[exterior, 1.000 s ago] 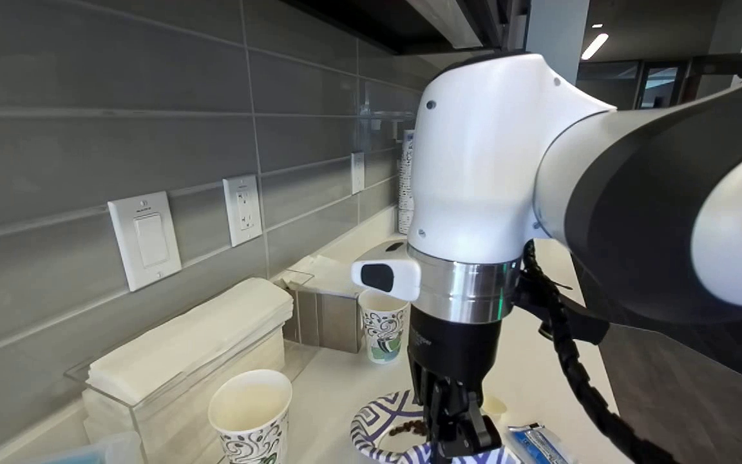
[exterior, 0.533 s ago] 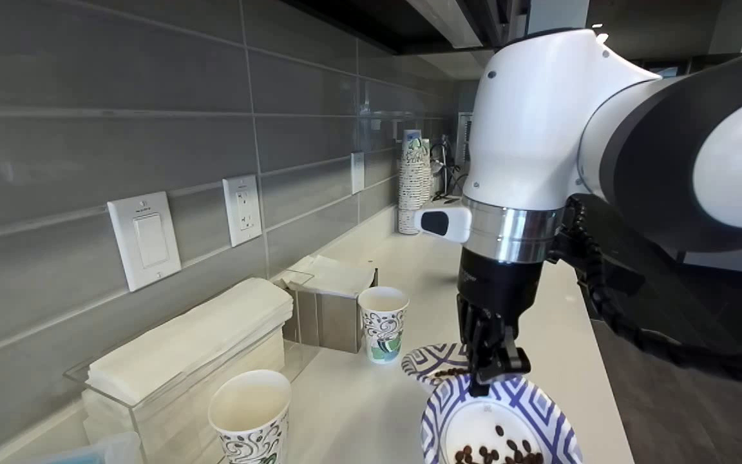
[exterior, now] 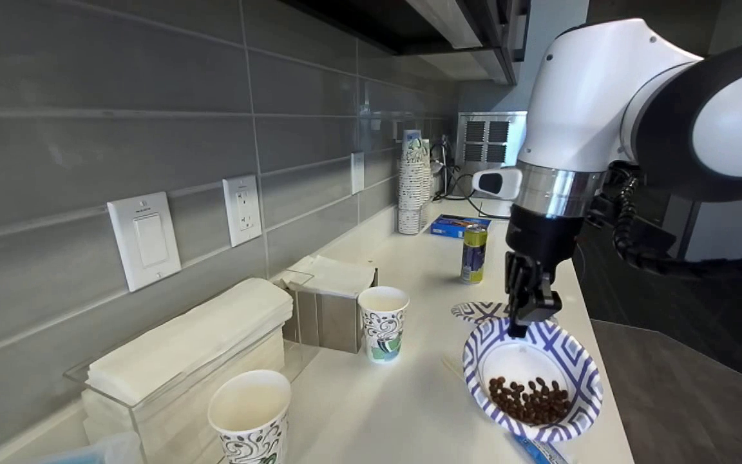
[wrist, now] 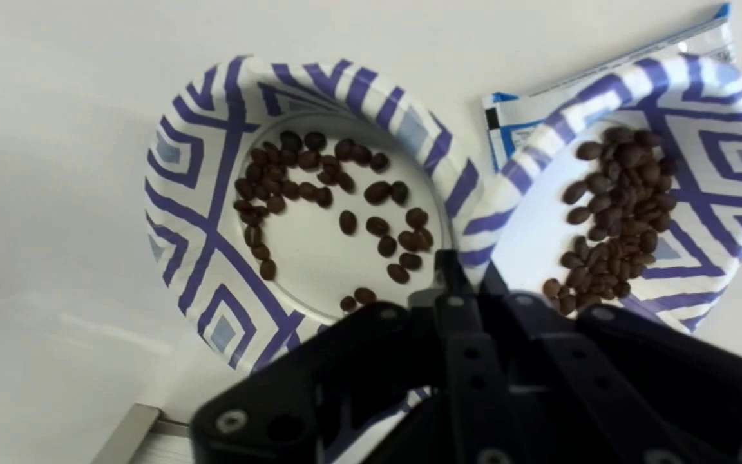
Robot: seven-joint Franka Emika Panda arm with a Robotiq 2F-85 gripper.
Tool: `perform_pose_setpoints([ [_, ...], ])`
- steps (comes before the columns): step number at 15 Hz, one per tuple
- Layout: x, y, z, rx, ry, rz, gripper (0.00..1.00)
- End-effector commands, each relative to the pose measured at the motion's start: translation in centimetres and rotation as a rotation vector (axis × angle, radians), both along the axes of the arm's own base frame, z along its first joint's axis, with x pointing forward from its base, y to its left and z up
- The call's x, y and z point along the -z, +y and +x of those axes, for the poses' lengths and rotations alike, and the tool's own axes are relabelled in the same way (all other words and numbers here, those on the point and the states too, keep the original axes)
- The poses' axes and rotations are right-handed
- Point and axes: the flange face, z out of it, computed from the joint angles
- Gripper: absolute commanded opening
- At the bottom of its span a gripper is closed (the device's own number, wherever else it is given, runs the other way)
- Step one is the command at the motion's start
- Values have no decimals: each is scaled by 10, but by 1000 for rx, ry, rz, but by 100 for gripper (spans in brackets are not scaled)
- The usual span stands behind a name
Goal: Pick up the two bowls and move them to the right
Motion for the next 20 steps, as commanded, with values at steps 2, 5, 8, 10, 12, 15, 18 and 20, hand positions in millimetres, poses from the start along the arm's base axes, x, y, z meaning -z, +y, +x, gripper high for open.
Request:
perform_pose_setpoints([
  [2, -5, -21, 0, 28, -18, -4, 6],
  [5, -8, -26, 1, 32, -28, -2, 6],
  [8, -6, -31, 7, 54, -30, 2, 1],
  [10, -8, -54, 19, 116, -51, -11, 1],
  [12, -9, -83, 30, 182, -67, -5, 1],
  [15, -5, -130, 44, 298, -103, 13, 1],
  [18, 5, -167, 54, 422, -151, 30, 1],
  [20, 14, -185, 62, 500, -176, 45, 1],
])
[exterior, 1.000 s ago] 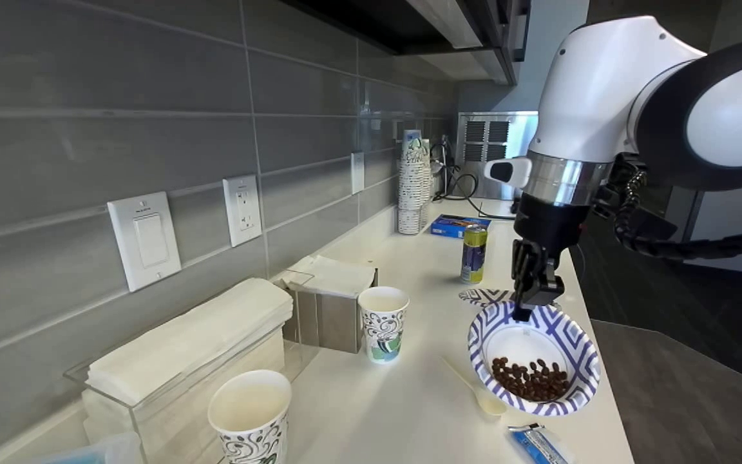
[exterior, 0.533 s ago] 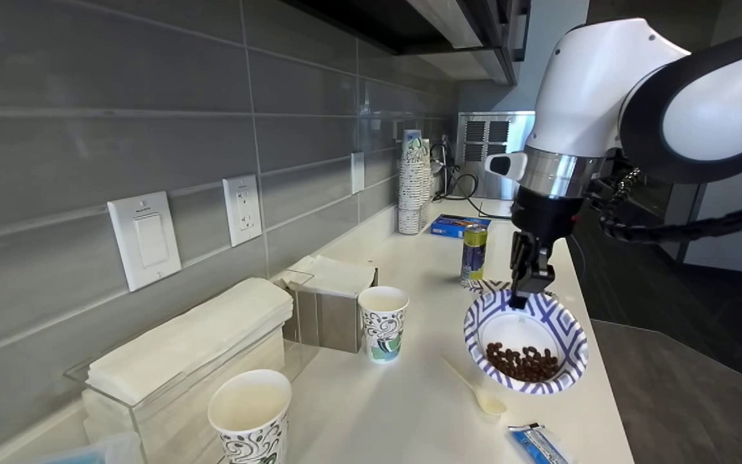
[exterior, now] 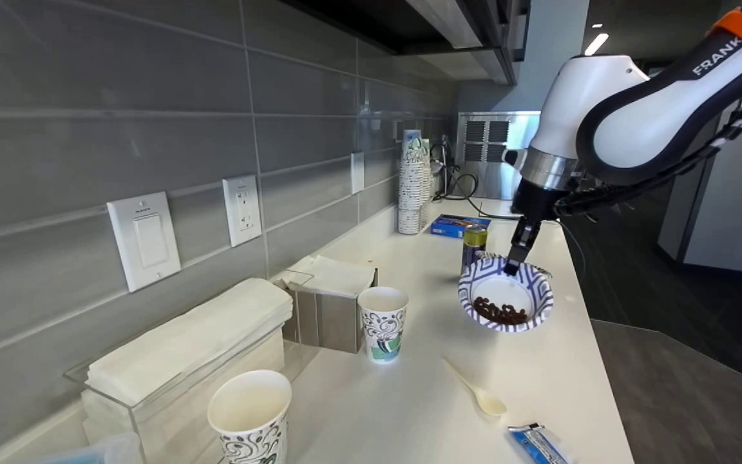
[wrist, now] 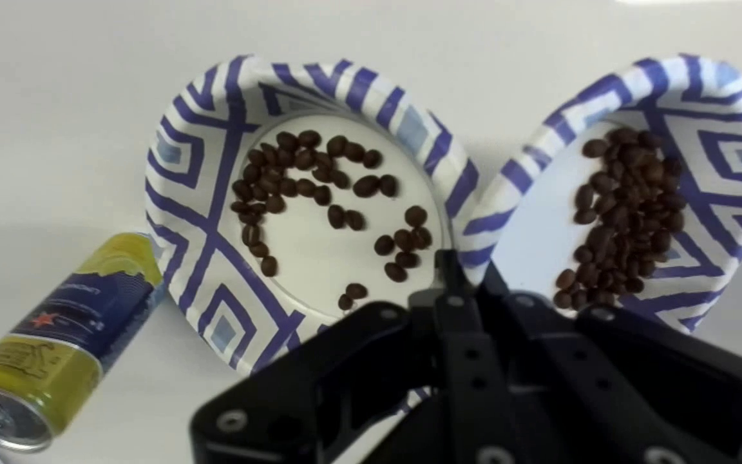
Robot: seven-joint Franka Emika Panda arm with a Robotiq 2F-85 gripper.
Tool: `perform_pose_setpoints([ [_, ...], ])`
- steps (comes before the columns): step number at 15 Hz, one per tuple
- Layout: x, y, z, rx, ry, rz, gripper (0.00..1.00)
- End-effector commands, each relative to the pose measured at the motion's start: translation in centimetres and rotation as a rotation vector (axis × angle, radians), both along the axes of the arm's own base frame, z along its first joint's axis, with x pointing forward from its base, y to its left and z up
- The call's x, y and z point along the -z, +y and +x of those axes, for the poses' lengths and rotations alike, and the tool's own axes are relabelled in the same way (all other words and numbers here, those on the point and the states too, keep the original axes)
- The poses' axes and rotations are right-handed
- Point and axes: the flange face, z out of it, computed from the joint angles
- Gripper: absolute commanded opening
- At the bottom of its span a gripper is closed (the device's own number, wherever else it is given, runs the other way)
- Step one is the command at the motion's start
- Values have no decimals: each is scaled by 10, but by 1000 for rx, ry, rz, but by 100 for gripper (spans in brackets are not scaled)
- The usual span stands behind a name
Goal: Pick up the two bowls and move them to the right
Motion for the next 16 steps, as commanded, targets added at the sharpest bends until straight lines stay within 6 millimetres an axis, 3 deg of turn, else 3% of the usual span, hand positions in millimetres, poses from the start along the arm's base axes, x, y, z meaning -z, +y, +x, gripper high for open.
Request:
perform_pose_setpoints([
  [1, 21, -25, 19, 137, -39, 23, 1],
  [7, 53, -45, 53, 313, -62, 77, 1],
  [16, 81, -44, 116, 430, -64, 175, 1],
])
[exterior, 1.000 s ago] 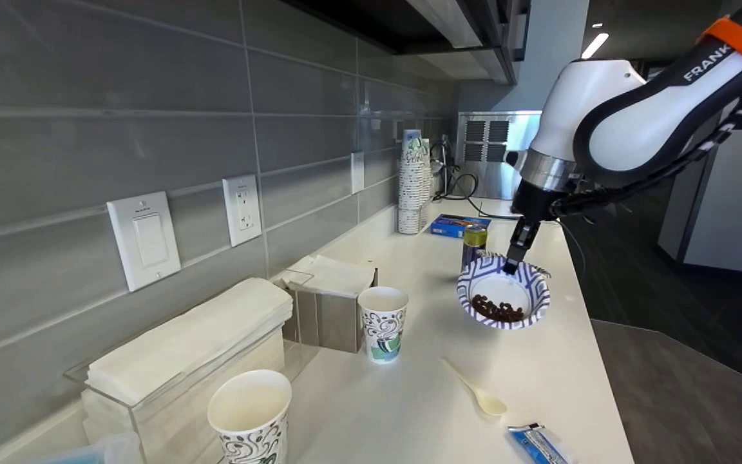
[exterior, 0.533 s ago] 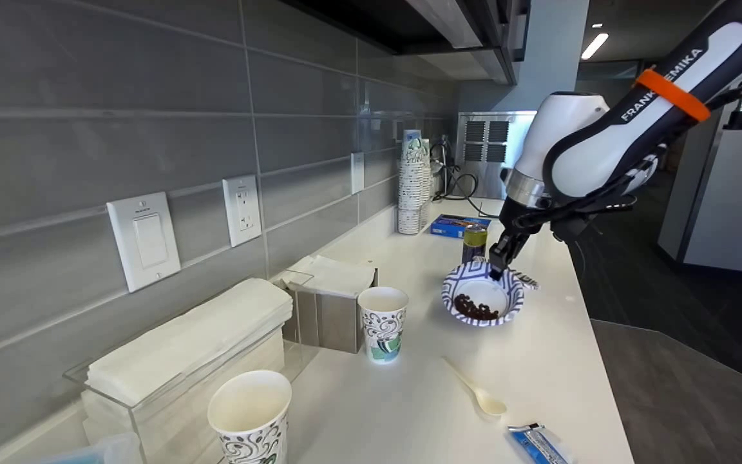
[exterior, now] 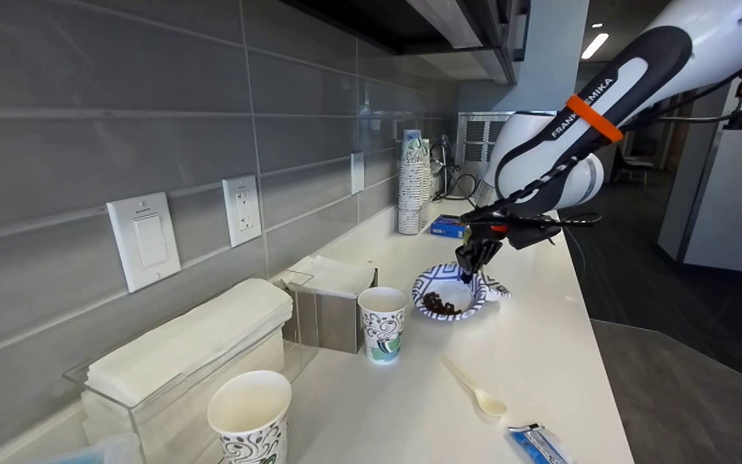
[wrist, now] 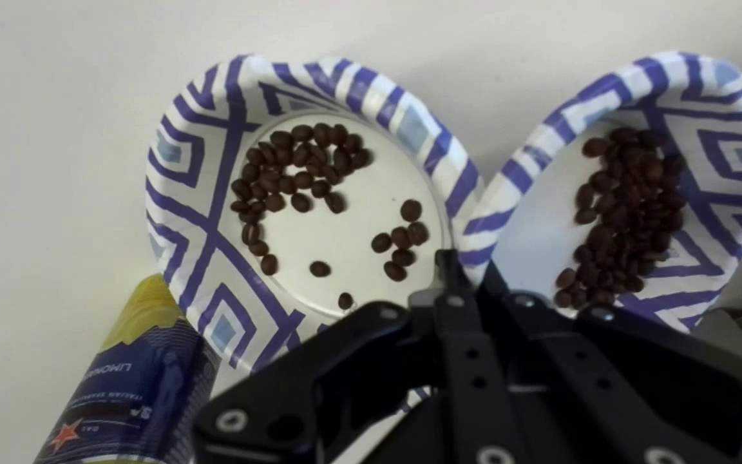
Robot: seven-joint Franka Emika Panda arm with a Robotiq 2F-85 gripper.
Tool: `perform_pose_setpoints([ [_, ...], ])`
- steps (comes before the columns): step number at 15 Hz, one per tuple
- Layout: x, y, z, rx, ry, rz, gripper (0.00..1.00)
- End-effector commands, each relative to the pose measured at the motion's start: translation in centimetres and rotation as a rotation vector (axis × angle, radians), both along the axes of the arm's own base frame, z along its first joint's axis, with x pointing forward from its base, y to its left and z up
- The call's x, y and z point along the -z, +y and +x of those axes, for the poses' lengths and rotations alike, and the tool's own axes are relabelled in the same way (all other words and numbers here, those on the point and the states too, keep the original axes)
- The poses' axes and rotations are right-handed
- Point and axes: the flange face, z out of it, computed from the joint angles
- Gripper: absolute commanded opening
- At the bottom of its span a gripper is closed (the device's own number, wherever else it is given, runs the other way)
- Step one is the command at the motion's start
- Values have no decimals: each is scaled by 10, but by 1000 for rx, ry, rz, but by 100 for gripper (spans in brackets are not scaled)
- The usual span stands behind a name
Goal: Pick up the two bowls and move them to the right
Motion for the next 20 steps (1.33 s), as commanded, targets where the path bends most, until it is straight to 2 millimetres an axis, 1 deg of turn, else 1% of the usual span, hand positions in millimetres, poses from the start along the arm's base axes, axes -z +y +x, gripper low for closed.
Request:
perform_pose_setpoints([
  [1, 18, 7, 28, 28, 0, 51, 1],
  [5, 33, 18, 48, 15, 10, 58, 1],
  [9, 41, 22, 59, 4, 14, 62, 1],
  [10, 41, 24, 61, -1, 15, 65, 31],
  [11, 41, 25, 62, -5, 17, 66, 32],
  [13, 43, 28, 64, -12, 21, 68, 45],
  [17, 42, 34, 63, -23, 28, 63, 76],
  [19, 35, 36, 59, -33, 41, 45, 89],
  [20, 30, 37, 56, -39, 52, 32, 98],
])
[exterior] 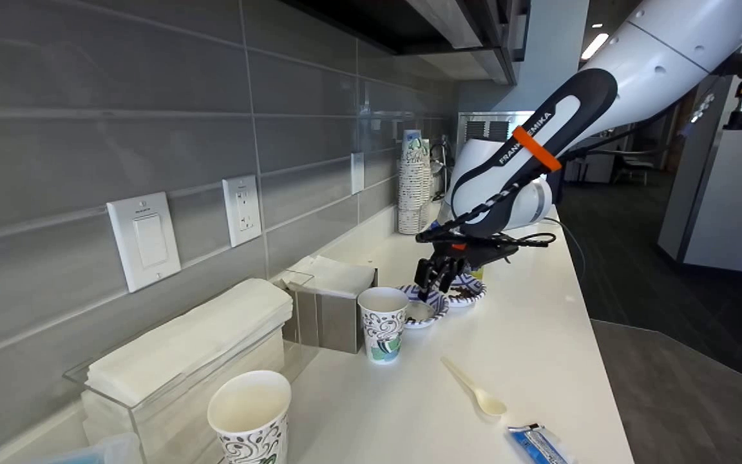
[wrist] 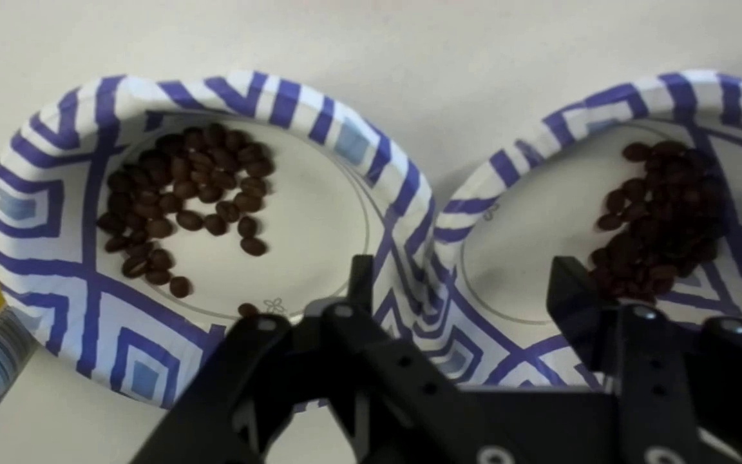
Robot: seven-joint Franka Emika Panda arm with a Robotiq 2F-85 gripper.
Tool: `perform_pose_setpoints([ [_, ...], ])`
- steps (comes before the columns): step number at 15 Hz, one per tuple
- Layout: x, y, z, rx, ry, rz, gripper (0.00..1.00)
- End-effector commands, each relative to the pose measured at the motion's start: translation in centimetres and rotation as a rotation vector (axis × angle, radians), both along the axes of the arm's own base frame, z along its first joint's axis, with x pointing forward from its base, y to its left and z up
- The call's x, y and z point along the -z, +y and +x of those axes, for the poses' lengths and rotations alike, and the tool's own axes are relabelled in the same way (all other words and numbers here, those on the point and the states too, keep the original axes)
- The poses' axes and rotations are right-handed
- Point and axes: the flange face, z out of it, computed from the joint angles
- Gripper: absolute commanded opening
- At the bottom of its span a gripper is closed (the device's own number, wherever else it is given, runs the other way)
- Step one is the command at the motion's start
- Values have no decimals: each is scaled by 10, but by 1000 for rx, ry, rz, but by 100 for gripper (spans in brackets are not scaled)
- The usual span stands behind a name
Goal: Pick up the two bowls and move them to the right
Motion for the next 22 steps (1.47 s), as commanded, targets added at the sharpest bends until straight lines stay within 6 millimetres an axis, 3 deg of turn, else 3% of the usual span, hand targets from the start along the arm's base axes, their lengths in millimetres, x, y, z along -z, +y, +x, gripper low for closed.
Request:
perform_pose_setpoints([
  [1, -20, 4, -10, -25, 60, -32, 100],
  [4, -48, 6, -30, -124, 112, -99, 100],
  [10, -108, 21, -90, -321, 112, -172, 100],
  [16, -145, 33, -139, -452, 90, -221, 100],
  [17, -140, 27, -116, -400, 80, -220, 100],
  [22, -144, 27, -118, -404, 74, -222, 100],
])
